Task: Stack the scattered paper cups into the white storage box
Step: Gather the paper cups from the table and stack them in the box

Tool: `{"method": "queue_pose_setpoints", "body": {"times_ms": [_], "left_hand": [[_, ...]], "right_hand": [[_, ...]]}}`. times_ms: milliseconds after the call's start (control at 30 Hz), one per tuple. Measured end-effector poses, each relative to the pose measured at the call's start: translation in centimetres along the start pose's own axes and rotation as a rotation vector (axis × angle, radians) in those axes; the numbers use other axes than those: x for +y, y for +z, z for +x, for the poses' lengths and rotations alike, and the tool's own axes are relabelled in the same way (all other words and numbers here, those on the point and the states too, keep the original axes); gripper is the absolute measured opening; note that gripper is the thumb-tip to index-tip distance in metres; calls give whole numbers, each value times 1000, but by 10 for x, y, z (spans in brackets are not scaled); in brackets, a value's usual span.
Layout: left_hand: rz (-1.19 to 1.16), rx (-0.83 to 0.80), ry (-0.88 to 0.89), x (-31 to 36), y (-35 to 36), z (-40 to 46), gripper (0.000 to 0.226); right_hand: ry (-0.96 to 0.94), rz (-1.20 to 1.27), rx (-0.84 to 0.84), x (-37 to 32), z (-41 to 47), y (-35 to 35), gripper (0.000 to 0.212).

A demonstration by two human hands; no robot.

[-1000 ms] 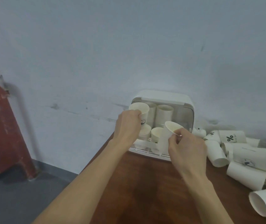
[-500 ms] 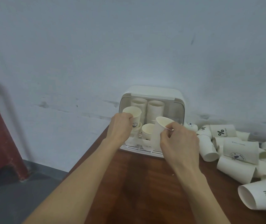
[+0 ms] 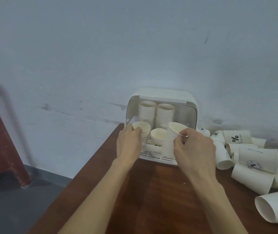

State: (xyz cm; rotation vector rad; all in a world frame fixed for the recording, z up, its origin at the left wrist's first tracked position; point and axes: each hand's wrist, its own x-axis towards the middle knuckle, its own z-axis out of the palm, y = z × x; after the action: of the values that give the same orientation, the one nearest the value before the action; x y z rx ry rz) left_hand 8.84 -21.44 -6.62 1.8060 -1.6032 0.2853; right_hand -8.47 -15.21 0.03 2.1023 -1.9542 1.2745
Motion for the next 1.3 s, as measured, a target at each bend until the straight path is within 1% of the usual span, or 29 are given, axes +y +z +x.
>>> {"method": "queue_pose_setpoints", "body": {"times_ms": [100,233,333,400,600,700,800,900,967,1033,1133,1300], "left_hand": [[-20,87,-31,2,8,-10,13],[-20,198,-51,-1,22,-13,20],[-10,241,-23,-1,27,-9,23],[-17,243,-12,-1,29,-6,23],[-73,216,-56,-1,35,-6,13],[-87,224,-52,-3,37,-7,13],[-114,233,-50,-3,39,-8,16],[-126,251,-50,-2,40,-9,21],[-120,269,-50,-3,41,-9,25],[-103,299,-43,-4,42,-10,25],[-71,337,-30,-4,41,-9,24],[-38,320,-26,-3,40,-8,24]], "right_hand": [[6,-7,-6,1,1,4,19],[34,0,-11,5,2,6,19],[40,10,-13,6,4,6,18],[30,3,-11,6,3,6,19],[9,43,35,11,9,1,18],[-79,129,31,8,10,0,15],[-145,188,55,8,15,14,15],[-140,189,115,11,27,37,17],[-119,194,124,14,33,53,18],[-98,206,89,19,36,68,21],[-137,144,17,27,36,84,23],[-202,53,-34,34,36,89,24]]}}
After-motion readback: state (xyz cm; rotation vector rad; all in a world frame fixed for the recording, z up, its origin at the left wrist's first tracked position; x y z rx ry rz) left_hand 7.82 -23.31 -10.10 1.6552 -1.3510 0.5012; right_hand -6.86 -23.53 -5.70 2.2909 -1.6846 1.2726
